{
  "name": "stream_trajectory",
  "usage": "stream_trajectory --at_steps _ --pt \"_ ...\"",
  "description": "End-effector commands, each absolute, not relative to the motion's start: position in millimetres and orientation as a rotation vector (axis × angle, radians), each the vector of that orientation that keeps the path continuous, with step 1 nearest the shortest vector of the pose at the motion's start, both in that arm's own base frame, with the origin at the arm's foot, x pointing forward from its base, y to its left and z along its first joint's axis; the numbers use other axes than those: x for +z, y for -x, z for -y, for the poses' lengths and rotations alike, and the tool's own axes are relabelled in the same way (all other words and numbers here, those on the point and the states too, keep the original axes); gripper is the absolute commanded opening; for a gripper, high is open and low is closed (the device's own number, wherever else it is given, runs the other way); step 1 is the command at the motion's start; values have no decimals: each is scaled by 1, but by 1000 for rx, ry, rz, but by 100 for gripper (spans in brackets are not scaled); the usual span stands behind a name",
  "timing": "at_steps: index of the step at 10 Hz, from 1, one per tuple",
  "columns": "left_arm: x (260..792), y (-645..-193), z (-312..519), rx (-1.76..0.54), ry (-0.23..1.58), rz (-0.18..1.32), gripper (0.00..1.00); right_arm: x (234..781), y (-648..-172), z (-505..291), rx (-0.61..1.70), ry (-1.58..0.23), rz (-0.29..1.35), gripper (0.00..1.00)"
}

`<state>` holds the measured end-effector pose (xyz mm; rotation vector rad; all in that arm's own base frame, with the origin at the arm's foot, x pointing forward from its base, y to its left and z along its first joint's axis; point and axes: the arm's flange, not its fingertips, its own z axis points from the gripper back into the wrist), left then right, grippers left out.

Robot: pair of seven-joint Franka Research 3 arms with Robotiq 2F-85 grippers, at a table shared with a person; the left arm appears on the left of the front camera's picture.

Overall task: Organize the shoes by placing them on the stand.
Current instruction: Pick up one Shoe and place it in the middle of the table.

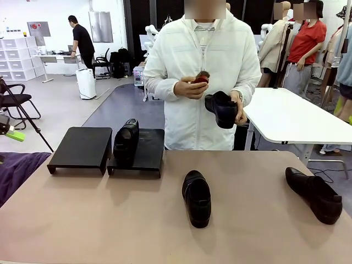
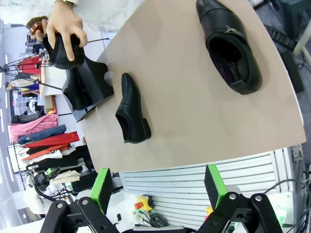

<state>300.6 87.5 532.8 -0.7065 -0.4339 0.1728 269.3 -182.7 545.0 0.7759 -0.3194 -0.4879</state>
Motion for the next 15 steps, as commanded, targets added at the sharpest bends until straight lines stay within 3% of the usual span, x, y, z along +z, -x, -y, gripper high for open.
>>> stream_trajectory --at_steps 1,5,7,8,10,15 --pt "536 -302 -87 185 715 421 100 536 -286 143 -346 -543 250 100" --pt "536 -302 -87 185 715 421 100 448 -383 68 -166 -69 155 100" --pt "536 -302 -87 185 715 421 100 427 -401 42 -85 -8 143 100" --pt "536 -302 -87 185 715 421 100 438 -405 33 -97 -95 172 100" --pt "536 -302 -87 185 715 421 100 425 -391 40 -85 -51 134 100" --pt "536 -302 -87 185 715 421 100 376 -435 26 -3 12 162 100"
